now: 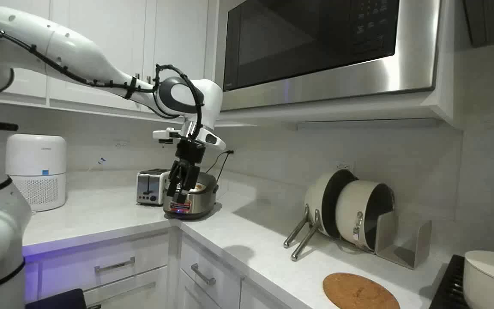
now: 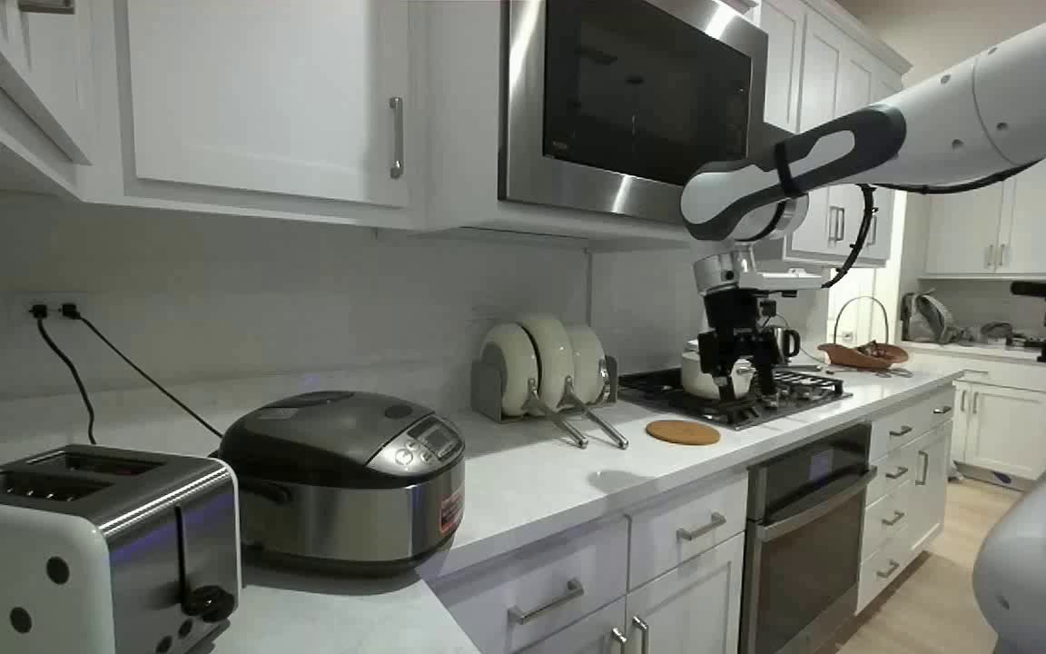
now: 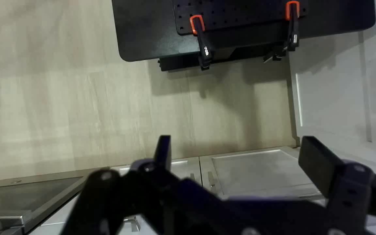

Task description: Press the first button from the left on the toaster to release the lever upwards

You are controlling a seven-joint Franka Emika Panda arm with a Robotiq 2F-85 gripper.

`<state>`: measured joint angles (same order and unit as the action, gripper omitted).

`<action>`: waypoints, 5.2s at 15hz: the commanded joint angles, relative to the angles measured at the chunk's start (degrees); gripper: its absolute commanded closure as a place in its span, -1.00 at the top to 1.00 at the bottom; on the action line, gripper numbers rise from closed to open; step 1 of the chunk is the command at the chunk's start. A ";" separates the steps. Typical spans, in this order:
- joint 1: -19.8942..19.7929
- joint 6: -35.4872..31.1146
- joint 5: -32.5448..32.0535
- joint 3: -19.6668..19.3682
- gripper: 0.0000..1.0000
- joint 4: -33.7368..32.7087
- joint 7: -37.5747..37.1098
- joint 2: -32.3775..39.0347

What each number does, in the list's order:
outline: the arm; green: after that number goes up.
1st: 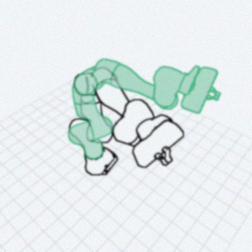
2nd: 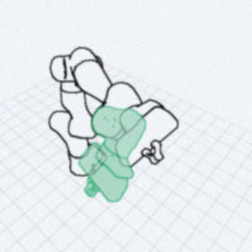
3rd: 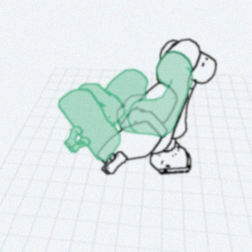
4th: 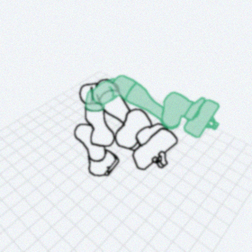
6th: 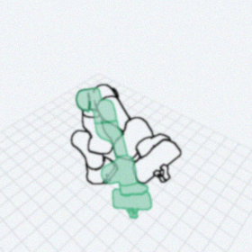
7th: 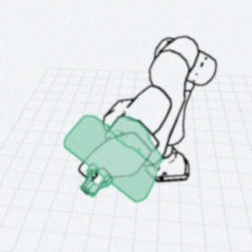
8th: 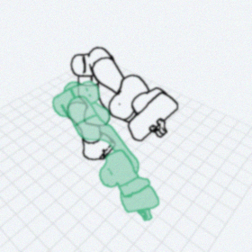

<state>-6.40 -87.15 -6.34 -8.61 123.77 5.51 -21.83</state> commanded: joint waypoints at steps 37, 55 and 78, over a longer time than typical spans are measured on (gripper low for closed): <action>28.64 -26.07 17.70 29.29 1.00 7.14 3.67 5.44; 29.97 -31.92 11.83 33.71 1.00 -5.87 -16.95 22.26; 33.28 -59.73 12.66 34.93 -0.94 1.90 -15.78 24.80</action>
<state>26.74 -141.98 5.76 26.26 123.24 -10.41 4.01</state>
